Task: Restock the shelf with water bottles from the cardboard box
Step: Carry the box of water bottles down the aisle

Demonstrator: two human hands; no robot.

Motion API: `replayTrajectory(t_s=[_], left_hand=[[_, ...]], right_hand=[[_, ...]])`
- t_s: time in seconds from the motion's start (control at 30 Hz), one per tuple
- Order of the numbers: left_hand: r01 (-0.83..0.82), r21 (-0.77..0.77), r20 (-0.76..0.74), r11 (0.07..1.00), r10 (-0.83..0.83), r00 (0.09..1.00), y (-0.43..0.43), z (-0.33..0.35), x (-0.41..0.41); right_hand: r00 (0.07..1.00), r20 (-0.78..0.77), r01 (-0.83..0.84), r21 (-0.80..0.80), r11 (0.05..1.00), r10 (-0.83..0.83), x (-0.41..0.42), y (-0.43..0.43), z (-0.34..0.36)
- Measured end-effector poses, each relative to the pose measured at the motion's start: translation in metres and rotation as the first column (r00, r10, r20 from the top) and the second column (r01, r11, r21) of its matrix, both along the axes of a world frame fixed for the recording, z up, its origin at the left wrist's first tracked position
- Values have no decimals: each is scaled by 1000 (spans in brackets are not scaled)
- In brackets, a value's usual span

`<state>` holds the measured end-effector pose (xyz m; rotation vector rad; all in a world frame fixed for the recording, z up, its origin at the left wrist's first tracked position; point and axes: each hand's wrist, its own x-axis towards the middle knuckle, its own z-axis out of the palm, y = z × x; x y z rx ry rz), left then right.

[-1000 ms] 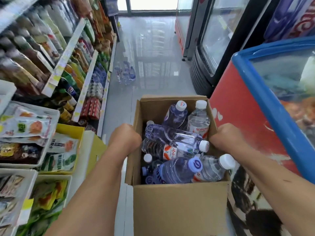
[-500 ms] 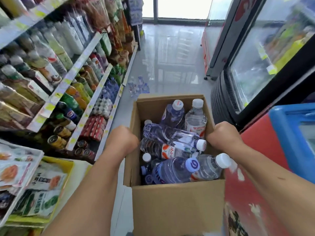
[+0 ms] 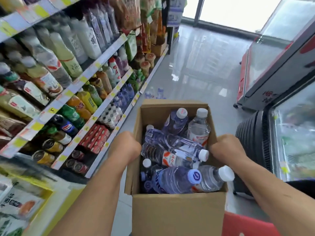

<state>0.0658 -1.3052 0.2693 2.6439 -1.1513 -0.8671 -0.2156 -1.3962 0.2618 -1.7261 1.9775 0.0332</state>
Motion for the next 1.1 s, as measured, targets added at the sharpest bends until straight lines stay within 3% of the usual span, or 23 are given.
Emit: replayTrajectory(t_s=[0.23, 0.5, 0.7, 0.93, 1.1], left_hand=[[-239, 49, 42, 970, 237, 971, -79, -13, 5], [-620, 62, 14, 782, 620, 784, -124, -66, -1], [-749, 69, -76, 659, 752, 654, -152, -126, 9], [-832, 105, -52, 544, 839, 542, -193, -192, 14], [-891, 106, -56, 441, 897, 437, -227, -240, 15]], right_hand=[[973, 5, -230, 32, 973, 230, 41, -143, -19], [866, -20, -497, 68, 865, 499, 107, -266, -61], [764, -54, -642, 47, 766, 643, 160, -319, -117], [672, -35, -735, 96, 672, 740, 205, -373, -195], [554, 9, -827, 125, 549, 832, 240, -415, -253]])
